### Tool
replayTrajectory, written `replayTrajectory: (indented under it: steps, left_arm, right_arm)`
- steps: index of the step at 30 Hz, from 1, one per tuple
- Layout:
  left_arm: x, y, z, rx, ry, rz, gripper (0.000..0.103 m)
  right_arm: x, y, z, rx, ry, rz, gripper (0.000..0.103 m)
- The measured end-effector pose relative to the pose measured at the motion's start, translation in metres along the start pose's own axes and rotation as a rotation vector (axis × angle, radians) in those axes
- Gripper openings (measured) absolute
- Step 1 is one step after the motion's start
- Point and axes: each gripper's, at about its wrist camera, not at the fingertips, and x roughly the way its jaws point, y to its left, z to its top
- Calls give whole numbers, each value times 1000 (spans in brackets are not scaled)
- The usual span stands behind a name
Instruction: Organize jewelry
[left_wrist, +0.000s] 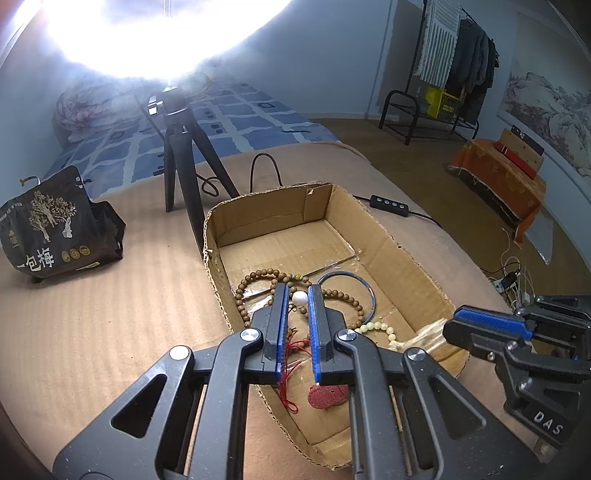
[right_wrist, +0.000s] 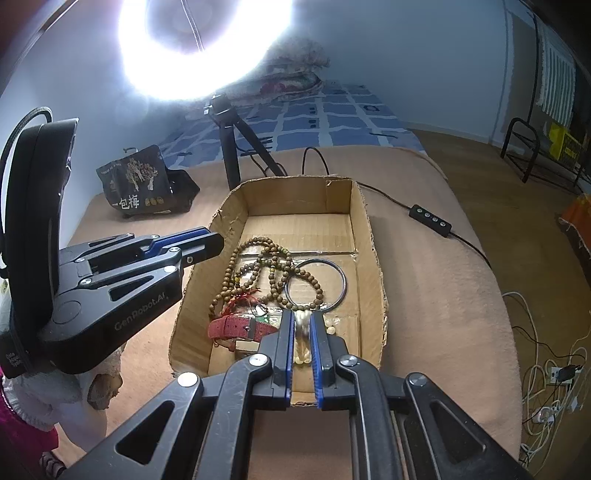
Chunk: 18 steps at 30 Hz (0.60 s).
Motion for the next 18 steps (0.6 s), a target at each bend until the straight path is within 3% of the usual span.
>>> replayTrajectory:
  steps: [2,3,5,6,7,8,12,18]
  left_arm:
    - [-1,0,0,1,3,3,9]
    - [-1,-1,1,2,4,8,9]
    - [0,-1,1,0,7,14,23]
    - [-1,-1,1,-1,4,17,41]
    - [-3,-1,2,-1,-6,20,52]
    - [-5,-1,2,2,-22,26,53]
    - [-8,-1,3,4,-27,49,59]
    - [-18,1,5,1,-47,69,67]
  right_arm:
    - [-2,1,0,-6,-11,-11,30]
    - [-2,2,0,-9,-15,-16,32]
    - [-3,3,1,-17,-16,-23,41]
    - [-3,4,1,-22,-17,-26,45]
    - [-3,4,0,-25,-18,-31,54]
    - [-4,5,0,-30,-21,-37,59]
    - [-5,6,-1,-44,-23,-54,64]
    - [-14,3,-3,-31,-42,-76,83]
